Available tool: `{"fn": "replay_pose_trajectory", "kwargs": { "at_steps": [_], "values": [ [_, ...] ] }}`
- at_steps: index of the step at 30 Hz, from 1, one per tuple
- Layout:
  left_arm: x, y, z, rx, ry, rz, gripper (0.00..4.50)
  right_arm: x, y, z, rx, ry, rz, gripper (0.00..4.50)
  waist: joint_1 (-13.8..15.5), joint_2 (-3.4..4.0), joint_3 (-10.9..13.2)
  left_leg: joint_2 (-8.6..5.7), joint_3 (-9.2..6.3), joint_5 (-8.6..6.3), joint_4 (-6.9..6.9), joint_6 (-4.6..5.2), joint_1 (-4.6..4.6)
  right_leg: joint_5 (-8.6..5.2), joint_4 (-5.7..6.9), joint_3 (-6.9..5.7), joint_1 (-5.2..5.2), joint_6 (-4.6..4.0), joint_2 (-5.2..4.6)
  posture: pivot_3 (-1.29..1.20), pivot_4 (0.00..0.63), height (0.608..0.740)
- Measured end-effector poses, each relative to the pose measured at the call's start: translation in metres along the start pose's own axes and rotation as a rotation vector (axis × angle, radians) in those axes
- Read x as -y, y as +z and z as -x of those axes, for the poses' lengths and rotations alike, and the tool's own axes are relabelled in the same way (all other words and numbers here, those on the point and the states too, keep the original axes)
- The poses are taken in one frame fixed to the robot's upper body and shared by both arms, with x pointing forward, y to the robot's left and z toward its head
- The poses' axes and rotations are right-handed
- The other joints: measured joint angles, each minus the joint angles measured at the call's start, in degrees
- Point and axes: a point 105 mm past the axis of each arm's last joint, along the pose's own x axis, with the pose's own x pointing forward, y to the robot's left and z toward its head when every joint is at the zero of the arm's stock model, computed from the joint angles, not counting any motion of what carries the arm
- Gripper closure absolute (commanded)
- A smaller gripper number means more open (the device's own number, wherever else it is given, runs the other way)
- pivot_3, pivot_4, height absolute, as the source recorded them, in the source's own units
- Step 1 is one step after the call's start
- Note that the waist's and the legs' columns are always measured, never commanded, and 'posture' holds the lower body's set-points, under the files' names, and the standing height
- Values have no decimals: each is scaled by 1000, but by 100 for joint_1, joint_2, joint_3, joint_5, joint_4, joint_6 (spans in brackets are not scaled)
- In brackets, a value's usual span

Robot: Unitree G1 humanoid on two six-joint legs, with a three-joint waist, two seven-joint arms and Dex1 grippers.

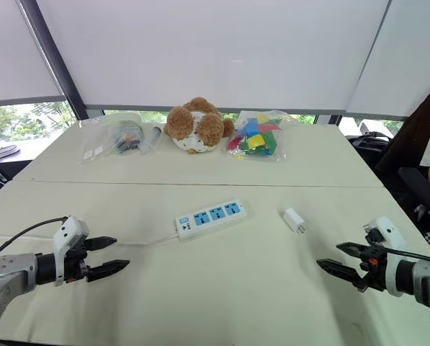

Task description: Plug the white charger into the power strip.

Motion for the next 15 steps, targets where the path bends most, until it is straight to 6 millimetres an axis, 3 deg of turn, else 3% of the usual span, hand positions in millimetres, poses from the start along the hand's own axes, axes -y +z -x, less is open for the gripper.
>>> {"fn": "replay_pose_trajectory", "kwargs": {
  "at_steps": [15],
  "values": [
    [-6, 12, -4, 36, 29, -19, 23, 0, 3, -3, 9, -2, 18, 204, -2, 0, 0, 0, 0, 0, 0, 0, 2, 5, 6, 0, 0, 10, 2, 0, 150, 739]
  ]
}}
